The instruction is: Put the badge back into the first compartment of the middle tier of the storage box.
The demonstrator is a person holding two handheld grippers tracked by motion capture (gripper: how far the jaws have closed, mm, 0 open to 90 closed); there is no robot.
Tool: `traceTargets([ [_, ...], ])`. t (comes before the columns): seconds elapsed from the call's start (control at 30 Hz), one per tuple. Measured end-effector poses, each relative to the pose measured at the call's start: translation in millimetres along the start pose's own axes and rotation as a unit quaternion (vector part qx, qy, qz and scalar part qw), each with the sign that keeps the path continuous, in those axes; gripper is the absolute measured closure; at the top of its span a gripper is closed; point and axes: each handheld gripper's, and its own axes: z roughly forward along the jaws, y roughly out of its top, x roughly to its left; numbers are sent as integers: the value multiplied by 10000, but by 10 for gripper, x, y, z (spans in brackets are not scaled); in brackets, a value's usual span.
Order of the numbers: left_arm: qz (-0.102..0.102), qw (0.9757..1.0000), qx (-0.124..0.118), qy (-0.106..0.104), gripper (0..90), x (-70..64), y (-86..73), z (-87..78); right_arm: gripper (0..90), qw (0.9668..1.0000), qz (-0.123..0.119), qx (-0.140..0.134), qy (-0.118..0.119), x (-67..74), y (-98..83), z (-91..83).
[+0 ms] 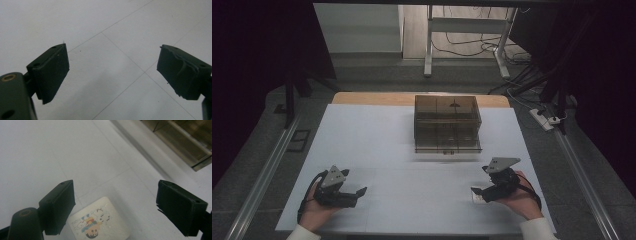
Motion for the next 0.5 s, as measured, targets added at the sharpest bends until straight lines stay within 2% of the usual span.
traceTargets([
  [0.23, -2, 10000, 8, 6, 109, 5, -5, -1, 150, 9993, -94, 279, 210, 15, -32, 35],
  [0.5, -6, 10000, 18, 20, 109, 20, -13, -4, 145, 9979, -155, 557, 290, 19, -100, 54],
])
